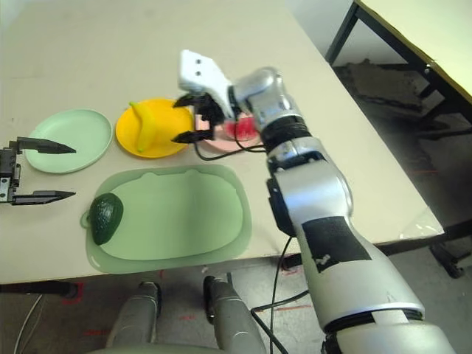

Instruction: Place the fruits into color-matched plates.

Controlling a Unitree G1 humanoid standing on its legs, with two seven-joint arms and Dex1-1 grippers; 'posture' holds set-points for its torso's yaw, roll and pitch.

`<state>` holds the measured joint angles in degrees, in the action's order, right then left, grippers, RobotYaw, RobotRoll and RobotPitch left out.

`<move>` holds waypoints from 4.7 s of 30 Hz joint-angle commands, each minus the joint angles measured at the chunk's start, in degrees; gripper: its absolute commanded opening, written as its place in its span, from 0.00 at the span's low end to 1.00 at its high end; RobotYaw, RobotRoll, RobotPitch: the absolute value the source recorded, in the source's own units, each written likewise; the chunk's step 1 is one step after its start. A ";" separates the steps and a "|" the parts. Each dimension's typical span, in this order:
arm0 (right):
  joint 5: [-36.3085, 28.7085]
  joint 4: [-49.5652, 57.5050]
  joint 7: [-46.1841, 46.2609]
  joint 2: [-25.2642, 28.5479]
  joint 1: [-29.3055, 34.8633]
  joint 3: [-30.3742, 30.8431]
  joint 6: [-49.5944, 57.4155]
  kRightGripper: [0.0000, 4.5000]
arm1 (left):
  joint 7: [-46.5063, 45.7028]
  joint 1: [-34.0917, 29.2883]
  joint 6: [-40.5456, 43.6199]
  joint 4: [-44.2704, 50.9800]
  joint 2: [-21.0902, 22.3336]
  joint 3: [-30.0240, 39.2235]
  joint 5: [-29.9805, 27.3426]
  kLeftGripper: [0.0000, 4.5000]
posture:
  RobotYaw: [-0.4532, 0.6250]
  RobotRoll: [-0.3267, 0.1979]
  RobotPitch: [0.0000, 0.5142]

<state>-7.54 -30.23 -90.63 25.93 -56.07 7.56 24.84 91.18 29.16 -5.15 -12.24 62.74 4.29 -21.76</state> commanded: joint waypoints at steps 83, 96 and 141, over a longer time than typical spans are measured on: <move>-10.00 22.68 21.47 -5.57 49.67 6.14 -45.83 0.99 | 1.32 40.27 -58.15 -26.30 -1.47 -80.08 -8.97 1.00 | 0.28 0.62 0.30; -9.86 22.40 22.05 -5.69 49.19 6.24 -45.44 0.99 | 1.32 39.38 -60.18 -29.71 -3.24 -79.05 -6.04 1.00 | 0.28 0.62 0.29; -13.11 29.05 27.46 -5.59 50.04 6.00 -36.73 1.00 | 1.32 41.19 -52.22 -35.41 -1.60 -69.60 -7.69 0.68 | 0.27 0.62 0.30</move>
<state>-20.03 -2.25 -63.84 20.41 -6.84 13.81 -13.34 92.11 70.41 -57.67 -45.85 60.09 -66.84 -29.87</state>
